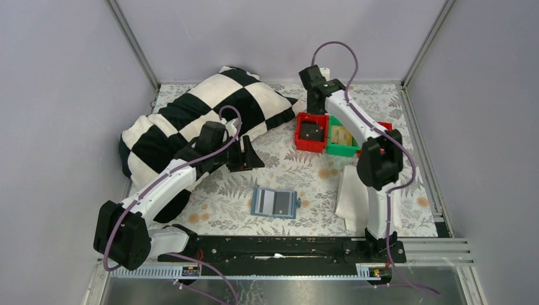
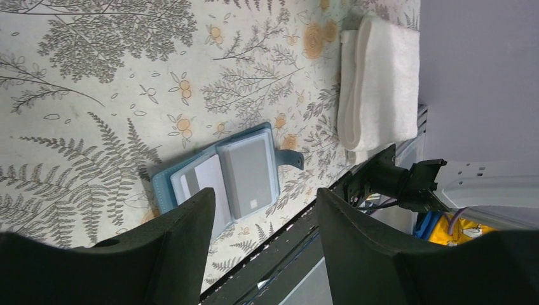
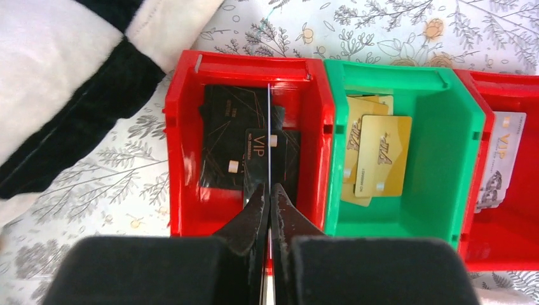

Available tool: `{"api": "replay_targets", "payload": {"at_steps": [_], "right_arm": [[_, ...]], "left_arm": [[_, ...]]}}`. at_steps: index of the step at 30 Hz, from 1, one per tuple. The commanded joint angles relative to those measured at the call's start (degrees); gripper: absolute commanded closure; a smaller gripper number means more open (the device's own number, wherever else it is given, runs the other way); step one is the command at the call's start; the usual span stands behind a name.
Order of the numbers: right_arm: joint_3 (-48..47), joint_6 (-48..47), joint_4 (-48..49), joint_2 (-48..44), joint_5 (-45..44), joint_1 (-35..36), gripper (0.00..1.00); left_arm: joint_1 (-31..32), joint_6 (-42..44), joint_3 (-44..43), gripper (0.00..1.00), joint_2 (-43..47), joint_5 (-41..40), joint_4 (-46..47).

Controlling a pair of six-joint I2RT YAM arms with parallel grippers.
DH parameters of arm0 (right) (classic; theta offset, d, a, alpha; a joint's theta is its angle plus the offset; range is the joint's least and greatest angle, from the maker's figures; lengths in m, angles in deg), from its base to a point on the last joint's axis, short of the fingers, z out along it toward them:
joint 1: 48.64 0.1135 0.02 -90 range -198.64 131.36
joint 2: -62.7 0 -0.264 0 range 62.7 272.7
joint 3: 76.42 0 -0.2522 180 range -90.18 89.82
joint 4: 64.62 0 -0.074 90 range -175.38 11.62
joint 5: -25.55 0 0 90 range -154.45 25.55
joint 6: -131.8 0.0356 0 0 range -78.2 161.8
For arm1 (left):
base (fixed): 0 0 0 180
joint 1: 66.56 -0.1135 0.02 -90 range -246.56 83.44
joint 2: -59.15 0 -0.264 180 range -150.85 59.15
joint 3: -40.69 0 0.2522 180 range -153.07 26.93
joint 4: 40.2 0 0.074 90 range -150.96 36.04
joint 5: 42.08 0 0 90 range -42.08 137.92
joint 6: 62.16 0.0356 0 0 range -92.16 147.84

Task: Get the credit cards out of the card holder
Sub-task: Place the credit card in the storage box, then remove the credit card from the card holder.

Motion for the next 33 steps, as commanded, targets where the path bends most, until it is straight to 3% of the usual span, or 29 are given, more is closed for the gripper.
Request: {"api": "replay_targets", "payload": {"at_steps": [1, 9, 10, 14, 17, 23, 26, 33], "right_arm": [[-7.44, -1.36, -6.06, 7.14, -5.87, 0.79, 1.00], [-10.13, -1.42, -5.91, 14.48, -6.17, 1.07, 0.99], [-10.40, -1.36, -5.66, 14.82, -5.11, 1.12, 0.95], [-10.82, -1.01, -3.93, 14.69, -0.55, 1.75, 0.63], [-9.78, -0.31, -2.42, 13.23, 3.09, 1.76, 0.54], [-3.50, 0.52, 0.91, 4.20, 5.73, 1.75, 0.53], [1.87, 1.54, 2.62, -3.18, 7.64, 1.76, 0.53], [29.28, 8.34, 12.40, -26.22, 23.95, 1.96, 0.53]], "left_arm": [[-1.32, 2.87, -2.77, 0.36, -1.47, -0.05, -0.27], [-3.02, 4.14, -3.50, 0.36, -2.83, 1.24, -1.17], [-3.23, 4.30, -3.63, 0.36, -2.92, 1.32, -1.64], [-3.59, 4.47, -3.83, 0.36, -3.18, 1.39, -1.96], [-3.62, 4.09, -3.75, 0.36, -3.21, 2.05, -1.73], [-3.07, 1.17, -0.40, 0.36, -1.97, 3.48, 2.60], [0.69, -1.98, 2.26, 0.37, -2.83, 3.56, 6.36], [9.72, -10.16, 8.40, 0.37, -1.94, 1.40, 15.41]]}}
